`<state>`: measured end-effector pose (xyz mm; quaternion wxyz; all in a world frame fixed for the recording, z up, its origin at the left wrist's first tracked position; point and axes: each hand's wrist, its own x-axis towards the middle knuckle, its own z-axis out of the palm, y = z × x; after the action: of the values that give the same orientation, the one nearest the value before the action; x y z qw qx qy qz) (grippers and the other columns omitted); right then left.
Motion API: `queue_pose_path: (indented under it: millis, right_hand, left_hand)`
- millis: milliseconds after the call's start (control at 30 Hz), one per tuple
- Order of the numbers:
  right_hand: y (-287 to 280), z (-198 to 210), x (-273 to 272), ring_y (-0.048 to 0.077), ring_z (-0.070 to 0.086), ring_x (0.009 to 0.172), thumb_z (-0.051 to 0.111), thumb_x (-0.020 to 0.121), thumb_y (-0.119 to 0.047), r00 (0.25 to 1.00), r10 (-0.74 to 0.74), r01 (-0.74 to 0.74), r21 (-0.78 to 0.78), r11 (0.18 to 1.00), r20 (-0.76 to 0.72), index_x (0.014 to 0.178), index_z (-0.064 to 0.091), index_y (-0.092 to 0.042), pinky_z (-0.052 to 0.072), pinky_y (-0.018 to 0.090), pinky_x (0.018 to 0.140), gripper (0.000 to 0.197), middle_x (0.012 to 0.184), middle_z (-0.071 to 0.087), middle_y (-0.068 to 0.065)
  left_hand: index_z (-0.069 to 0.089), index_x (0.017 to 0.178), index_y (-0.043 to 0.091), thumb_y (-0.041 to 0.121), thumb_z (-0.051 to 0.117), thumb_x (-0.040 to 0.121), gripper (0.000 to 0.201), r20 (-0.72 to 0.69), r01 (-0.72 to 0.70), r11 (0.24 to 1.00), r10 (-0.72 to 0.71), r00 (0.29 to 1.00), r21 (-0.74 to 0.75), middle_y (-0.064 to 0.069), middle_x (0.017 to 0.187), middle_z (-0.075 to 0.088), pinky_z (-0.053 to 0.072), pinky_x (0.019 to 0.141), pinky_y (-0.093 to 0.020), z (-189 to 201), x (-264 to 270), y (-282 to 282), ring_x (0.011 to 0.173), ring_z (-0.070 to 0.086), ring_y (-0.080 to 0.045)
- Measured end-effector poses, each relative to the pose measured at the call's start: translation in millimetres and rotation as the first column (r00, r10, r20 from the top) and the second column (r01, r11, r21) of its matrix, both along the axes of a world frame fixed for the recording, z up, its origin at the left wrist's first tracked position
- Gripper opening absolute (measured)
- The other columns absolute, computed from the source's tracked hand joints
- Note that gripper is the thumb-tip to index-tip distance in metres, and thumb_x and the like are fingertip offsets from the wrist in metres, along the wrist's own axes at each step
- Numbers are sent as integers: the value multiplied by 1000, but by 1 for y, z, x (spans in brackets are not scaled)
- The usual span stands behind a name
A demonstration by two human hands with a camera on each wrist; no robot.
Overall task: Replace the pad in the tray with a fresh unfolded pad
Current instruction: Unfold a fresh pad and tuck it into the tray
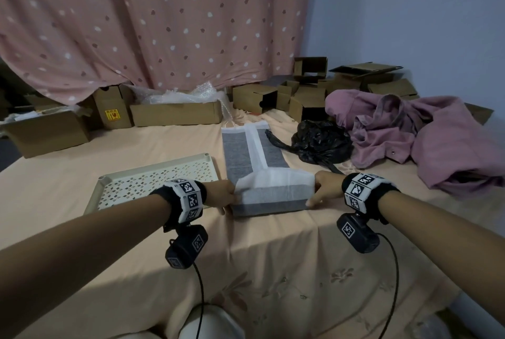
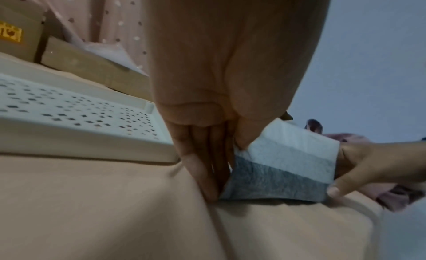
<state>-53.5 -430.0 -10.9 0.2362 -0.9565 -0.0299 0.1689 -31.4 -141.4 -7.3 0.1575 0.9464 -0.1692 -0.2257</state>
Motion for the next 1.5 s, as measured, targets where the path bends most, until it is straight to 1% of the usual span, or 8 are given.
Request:
queue_pose_path:
  millis: [133, 267, 533, 700, 833, 967, 1167, 1500]
  right_hand:
    - [1, 2, 20, 11, 56, 61, 64, 89, -16, 994, -104, 101, 71, 992, 35, 89, 60, -16, 44, 20, 52, 4, 77, 60, 2]
    - [4, 0, 41, 13, 49, 57, 67, 87, -18, 960, -212, 199, 88, 976, 182, 65, 49, -19, 40, 16, 42, 29, 64, 52, 0]
    - [21, -17, 67, 20, 52, 85, 66, 85, -26, 951, -208, 229, -73, 971, 228, 85, 54, -14, 41, 26, 74, 17, 91, 57, 6]
    - [22, -15, 67, 30, 59, 106, 69, 81, -32, 945, -198, 253, -199, 947, 259, 108, 55, -9, 45, 30, 81, 38, 114, 62, 13]
    - [37, 3, 57, 25, 64, 92, 72, 75, -24, 951, -80, 114, -98, 989, 300, 81, 59, -18, 51, 32, 78, 15, 92, 66, 6]
    - [73, 9, 40, 18, 65, 73, 72, 77, -14, 985, 165, -166, -20, 986, -45, 74, 70, -14, 57, 35, 76, 3, 85, 73, 12]
    - [113, -7, 39, 16, 56, 44, 68, 83, -13, 976, 165, -176, -62, 983, -143, 80, 73, -2, 57, 32, 63, 13, 49, 61, 2]
    - [109, -13, 50, 22, 59, 51, 65, 81, -6, 973, 123, -135, -52, 989, -193, 84, 70, 5, 59, 43, 77, 13, 74, 66, 18]
  left_hand:
    - [53, 103, 3, 24, 37, 101, 27, 54, -100, 991, 105, 993, -86, -10, 86, 61, 49, 61, -22, 12, 13, -13, 60, 54, -15]
    - [57, 110, 2, 24, 42, 98, 29, 147, -139, 989, 146, 978, -55, -12, 100, 61, 47, 62, -26, 16, 35, -16, 78, 58, -22]
    - [46, 112, 5, 24, 63, 86, 36, 503, -14, 1000, 8, 864, 8, -11, 113, 50, 49, 82, -34, 9, 51, -16, 98, 55, -28]
    - [59, 86, 13, 19, 57, 88, 6, 278, 304, 918, -371, 886, 255, -1, 86, 57, 40, 69, -25, 14, 38, -27, 80, 51, -18]
    - [61, 87, 14, 26, 59, 89, 12, 91, 381, 853, -437, 895, 356, -10, 94, 69, 42, 64, -20, 8, 39, -40, 81, 54, -17]
    - [64, 110, 6, 18, 56, 91, 24, 15, 414, 795, -469, 883, 444, -12, 115, 68, 38, 55, -17, -2, 43, -50, 85, 52, -16]
    - [67, 111, 8, 22, 61, 88, 28, 27, 392, 769, -468, 883, 505, -11, 115, 68, 37, 74, -24, -10, 46, -56, 85, 52, -17]
    - [66, 74, 16, 24, 68, 84, 13, -155, 409, 824, -380, 912, 392, 11, 46, 63, 46, 54, -13, -13, 65, -51, 42, 57, 4]
